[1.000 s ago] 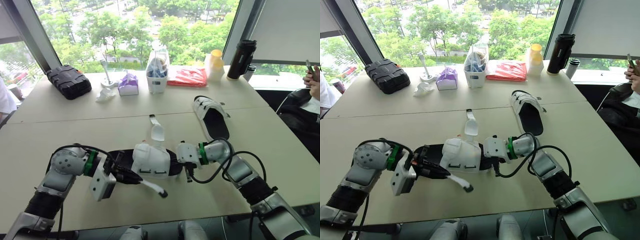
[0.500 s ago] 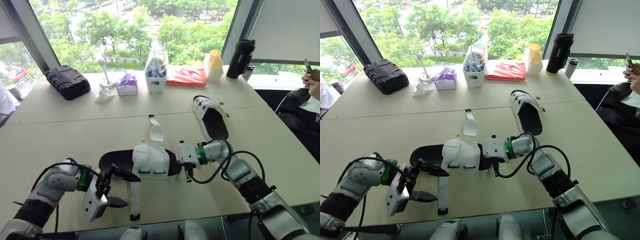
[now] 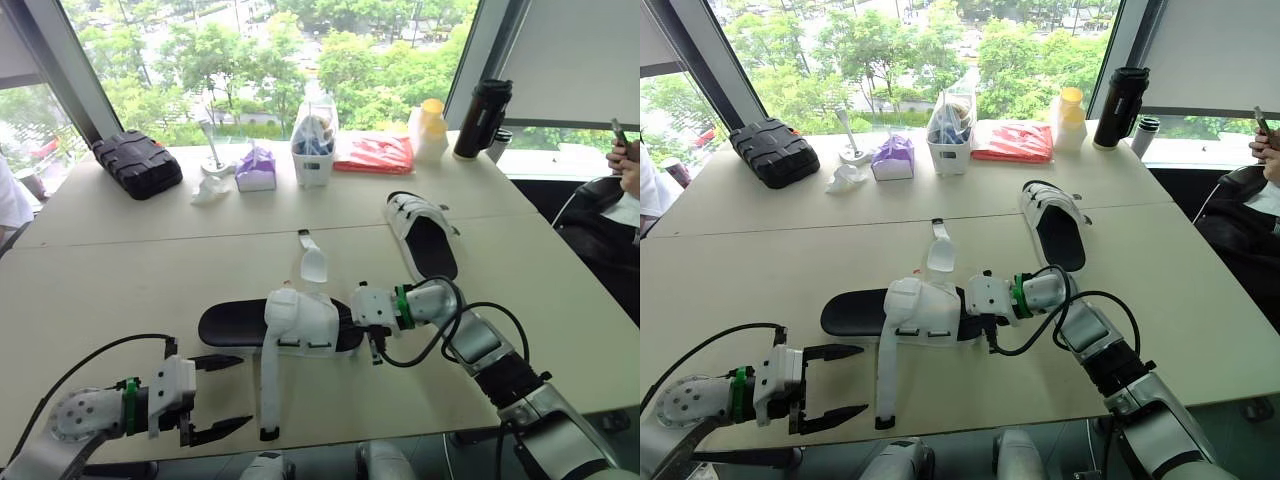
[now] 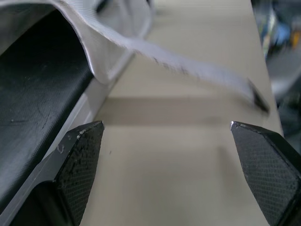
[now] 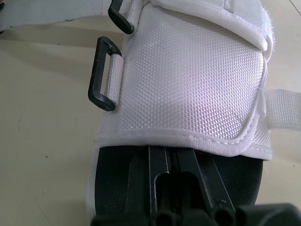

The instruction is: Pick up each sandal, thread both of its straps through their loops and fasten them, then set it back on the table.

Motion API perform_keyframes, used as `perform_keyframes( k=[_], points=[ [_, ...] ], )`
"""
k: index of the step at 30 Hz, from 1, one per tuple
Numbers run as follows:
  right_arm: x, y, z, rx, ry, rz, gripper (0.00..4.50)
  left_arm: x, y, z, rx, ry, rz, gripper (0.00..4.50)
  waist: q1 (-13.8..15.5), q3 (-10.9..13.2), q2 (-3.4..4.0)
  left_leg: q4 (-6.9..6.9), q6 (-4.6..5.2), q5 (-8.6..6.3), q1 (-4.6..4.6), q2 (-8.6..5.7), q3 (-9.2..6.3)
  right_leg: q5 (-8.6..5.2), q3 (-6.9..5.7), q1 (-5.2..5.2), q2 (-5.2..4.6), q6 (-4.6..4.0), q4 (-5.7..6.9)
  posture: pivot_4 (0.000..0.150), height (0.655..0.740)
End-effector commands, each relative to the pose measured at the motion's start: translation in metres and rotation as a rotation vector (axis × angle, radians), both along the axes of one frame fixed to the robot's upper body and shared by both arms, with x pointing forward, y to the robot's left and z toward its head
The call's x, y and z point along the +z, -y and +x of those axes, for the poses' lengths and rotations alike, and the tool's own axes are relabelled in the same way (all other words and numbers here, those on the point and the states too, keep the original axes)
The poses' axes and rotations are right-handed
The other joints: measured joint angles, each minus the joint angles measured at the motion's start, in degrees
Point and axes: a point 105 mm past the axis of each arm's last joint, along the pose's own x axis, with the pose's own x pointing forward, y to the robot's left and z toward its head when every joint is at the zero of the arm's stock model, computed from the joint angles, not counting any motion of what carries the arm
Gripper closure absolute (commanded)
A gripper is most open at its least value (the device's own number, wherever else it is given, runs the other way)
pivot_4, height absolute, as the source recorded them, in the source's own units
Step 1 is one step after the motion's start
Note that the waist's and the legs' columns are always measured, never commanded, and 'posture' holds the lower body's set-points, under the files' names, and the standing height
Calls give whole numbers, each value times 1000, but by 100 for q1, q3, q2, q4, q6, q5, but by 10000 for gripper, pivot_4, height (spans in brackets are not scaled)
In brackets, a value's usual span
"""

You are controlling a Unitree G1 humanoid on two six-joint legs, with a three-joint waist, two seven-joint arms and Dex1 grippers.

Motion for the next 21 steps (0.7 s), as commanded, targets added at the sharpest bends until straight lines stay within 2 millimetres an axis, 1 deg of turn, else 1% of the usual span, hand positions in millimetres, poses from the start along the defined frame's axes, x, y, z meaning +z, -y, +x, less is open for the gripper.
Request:
perform_keyframes(
  k=[1, 3, 5, 8, 10, 12, 16, 19, 21],
  points=[
    [-7, 3, 0, -9, -14, -37, 45000, 10, 10, 2, 115, -243, -207, 448, -1, 0, 0, 0, 0, 0, 1, 2, -3, 0, 0, 0, 0, -1, 0, 1500, 7400],
    [-7, 3, 1, -9, -12, -40, 45000, 9, 12, 6, 174, -356, -272, 448, 1, 0, -1, 0, 0, 0, 1, 2, -4, 1, 0, 0, 0, -3, -1, 1500, 7400],
    [-7, 3, 1, -10, -11, -41, 45000, 6, 13, 5, 200, -460, -314, 448, 3, 0, -2, 0, -1, 0, 0, 0, -4, 2, -1, 0, 3, -6, -1, 1500, 7400],
    [-7, 3, 1, -11, -10, -42, 45000, 5, 13, 7, 242, -547, -351, 448, 7, -1, -1, 0, -1, 0, 1, -6, -5, 2, 0, 0, 5, -7, -1, 1500, 7400],
    [-5, 4, 3, -23, -13, -33, 45000, 3, 16, 6, 248, -652, -381, 448, 12, -1, -2, 0, -1, 0, 1, -7, -5, 2, 0, 0, 4, -8, -2, 1500, 7400],
    [-3, 4, 5, -30, -13, -30, 45000, 4, 19, 2, 236, -715, -392, 448, 12, -1, -1, 0, -2, 0, 0, -7, -6, 2, 0, 0, 4, -9, -2, 1500, 7400],
    [-3, 6, 7, -38, -10, -33, 45000, 4, 31, -7, 171, -780, -376, 448, 13, -2, -1, 0, -2, 0, 0, -8, -4, 1, 1, 0, 4, -11, -5, 1500, 7400],
    [-3, 5, 7, -38, -11, -32, 45000, 1, 33, -10, 153, -786, -339, 448, 17, -2, -2, 0, -3, 1, -1, -8, -1, -8, 1, 1, 4, -27, -7, 1500, 7400],
    [-3, 4, 6, -38, -13, -28, 45000, -2, 42, -11, 134, -788, -323, 448, 21, -4, 1, 0, -5, 2, -1, -8, 0, -8, 1, 1, 4, -29, -8, 1500, 7400]
  ],
)
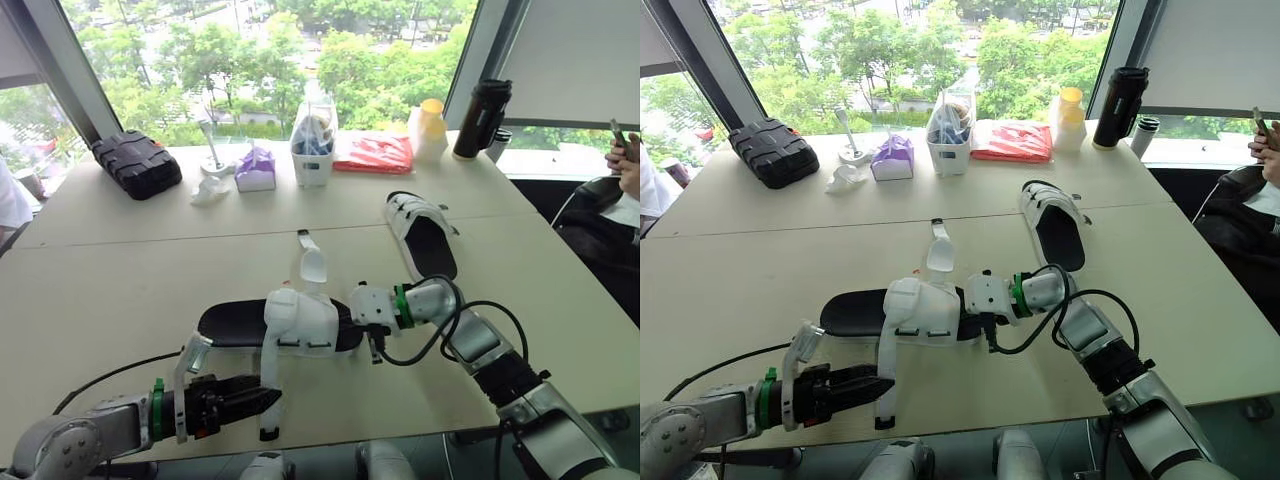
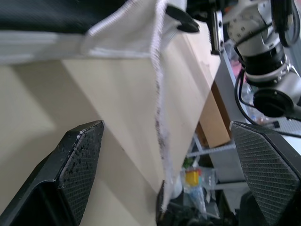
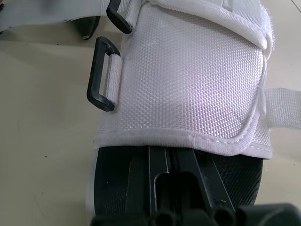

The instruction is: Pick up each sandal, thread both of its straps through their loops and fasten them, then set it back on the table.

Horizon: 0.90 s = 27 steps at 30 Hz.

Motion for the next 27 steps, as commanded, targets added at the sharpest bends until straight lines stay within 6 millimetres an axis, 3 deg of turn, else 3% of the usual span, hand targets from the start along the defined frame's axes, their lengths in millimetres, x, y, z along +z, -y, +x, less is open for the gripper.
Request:
perform_keyframes(
  k=[1, 5, 11, 15, 21, 27],
  points=[
    [-4, 4, 3, -31, -6, -24, 45000, -6, 15, -8, -62, -13, 10, 448, 4, -2, 3, 0, 0, 0, 0, 0, 1, 0, 0, 1, 0, 0, -1, 1500, 7400],
    [-4, 4, 2, -33, -8, -23, 45000, -7, 18, -9, -83, -15, 15, 12672, 4, -3, 2, 0, -1, 0, 0, 0, 0, 0, 0, 6, 0, 0, -9, 1500, 7400],
    [-5, 5, 3, -39, -3, -25, 45000, -8, 17, -8, -90, -13, 21, 43146, 6, -2, 1, -2, -1, 0, -3, 0, -1, 0, -1, 5, 0, -1, -14, 1500, 7400],
    [-6, 5, 3, -39, 1, -28, 45000, 7, 13, -1, -82, 40, -21, 44634, 7, -2, 1, -2, -1, 0, -4, 2, -1, 0, -2, 5, 1, -1, -17, 1500, 7400],
    [-6, 5, 3, -37, 4, -28, 45000, 56, -6, 32, -71, 177, -147, 44634, 7, -2, 0, -2, -4, 2, -4, 2, -2, 1, -6, 5, 3, -3, -17, 1500, 7400],
    [-5, 4, 4, -39, 9, -28, 45000, 77, -6, 65, -73, 264, -153, 44634, -4, -2, 0, -2, -5, 3, -6, -1, -1, 12, -6, 5, 4, 14, -22, 1500, 7400]
  ],
)
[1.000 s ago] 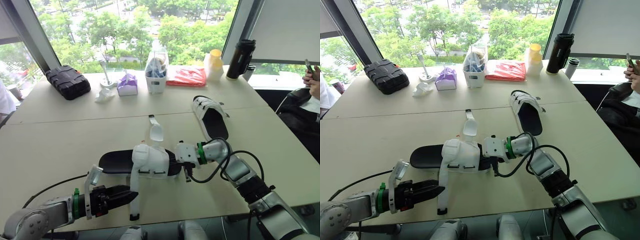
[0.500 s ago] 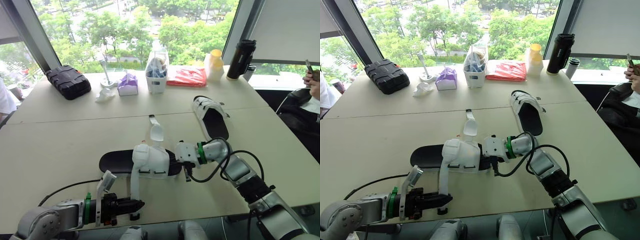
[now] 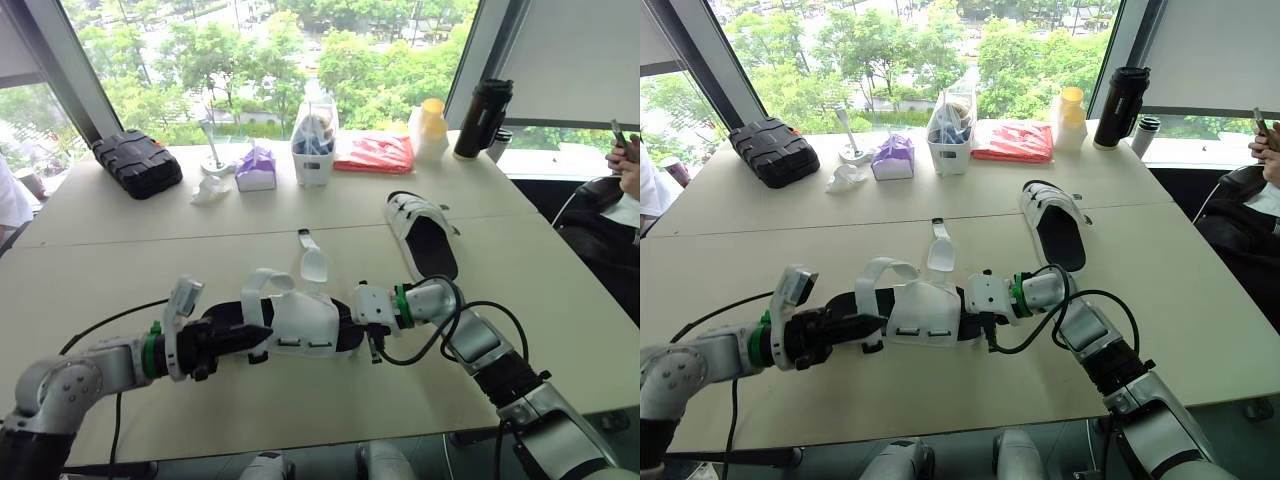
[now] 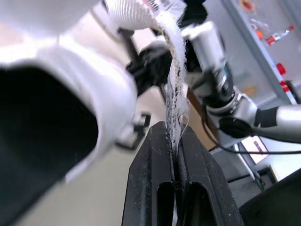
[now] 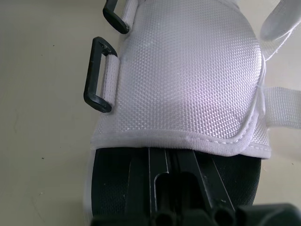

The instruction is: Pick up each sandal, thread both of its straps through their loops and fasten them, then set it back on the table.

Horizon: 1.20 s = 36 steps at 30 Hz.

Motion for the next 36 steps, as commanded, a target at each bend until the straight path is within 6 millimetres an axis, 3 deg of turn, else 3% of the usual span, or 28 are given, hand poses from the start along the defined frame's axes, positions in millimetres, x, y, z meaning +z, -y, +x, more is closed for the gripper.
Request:
perform_keyframes(
  k=[1, 6, 12, 22, 36],
  points=[
    [-5, 5, 4, -31, 7, -33, 45000, 9, 2, 15, -2, 33, -28, 44634, -7, 0, 0, -1, 0, 0, 0, 0, -1, 1, 0, -1, 0, 1, 0, 1500, 7400],
    [-4, 4, 6, -36, 12, -27, 45000, 9, 22, 33, -68, 40, -55, 44634, 0, 1, -3, -1, -6, 3, -2, -3, 0, 4, 0, 0, 1, 0, -4, 1500, 7400],
    [-4, 4, 5, -41, 15, -28, 45000, -2, 41, 32, -170, 14, -67, 44634, -16, 1, -3, -5, -7, 4, -3, -2, 0, 4, 0, -3, 2, 0, -7, 1500, 7400],
    [-3, 6, 6, -49, 18, -30, 45000, -15, 39, 23, -256, 72, 26, 44634, -9, 1, -3, -5, -8, 5, -4, -2, -1, 4, 0, -3, 1, 0, -8, 1500, 7400],
    [-3, 4, 5, -45, 16, -26, 45000, -22, 38, 31, -248, 259, 90, 44634, -4, 1, -4, -6, -8, 5, -4, -1, -2, 4, 0, -3, 1, 0, -9, 1500, 7400]
  ],
)
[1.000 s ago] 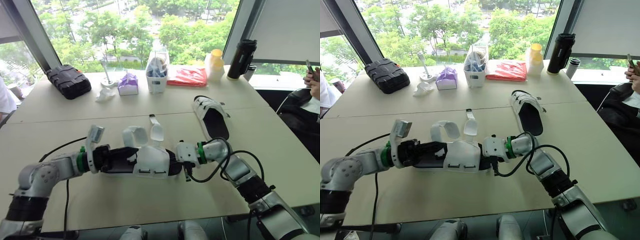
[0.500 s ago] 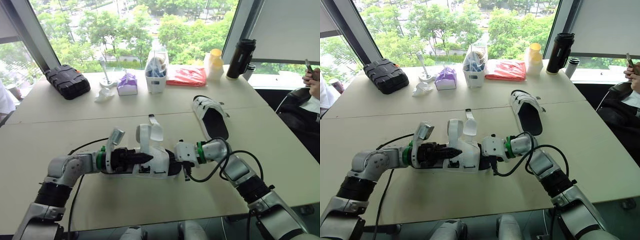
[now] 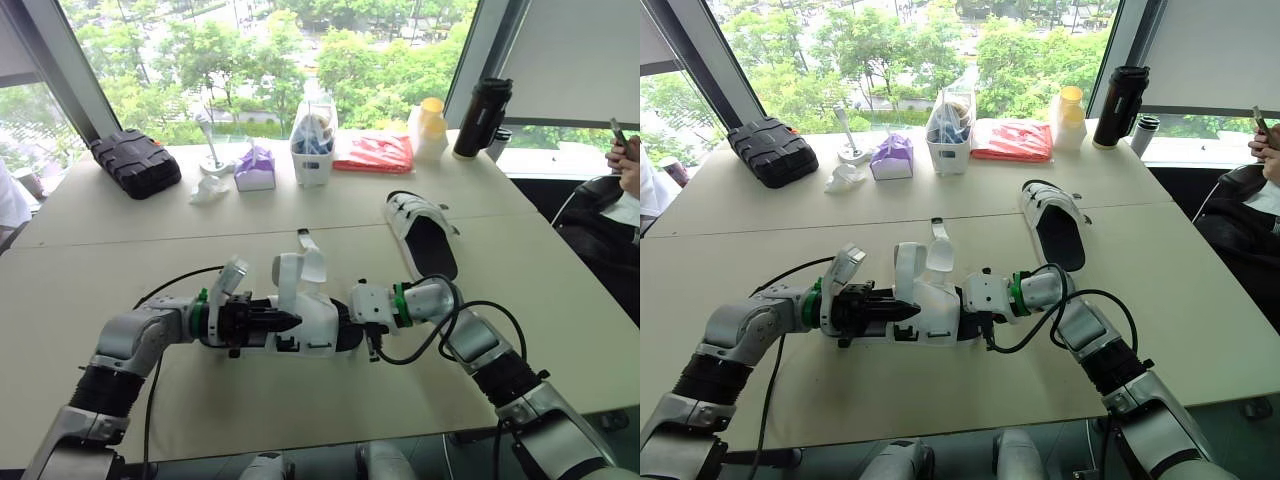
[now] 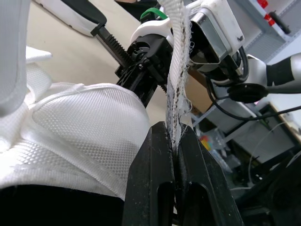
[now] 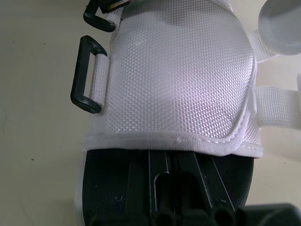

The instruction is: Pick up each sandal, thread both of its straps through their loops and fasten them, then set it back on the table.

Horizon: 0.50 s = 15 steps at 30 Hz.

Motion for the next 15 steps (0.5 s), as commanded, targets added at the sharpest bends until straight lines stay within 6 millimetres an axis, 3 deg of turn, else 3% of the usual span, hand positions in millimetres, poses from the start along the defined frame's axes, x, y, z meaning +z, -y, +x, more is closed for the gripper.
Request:
perform_keyframes(
  k=[1, 15],
  points=[
    [-4, 5, 2, -33, -5, -21, 45000, 0, 1, 2, 3, 56, -6, 44634, 4, 0, 0, 0, 0, 0, 0, 0, 0, 0, 0, 0, 0, 0, 0, 1500, 7400],
    [-4, 6, 0, -34, -8, -22, 45000, 6, 4, 4, -10, 156, -20, 44634, 10, 0, 0, 0, 0, 0, -1, 0, -1, 0, 0, 0, 0, 0, 0, 1500, 7400]
  ],
)
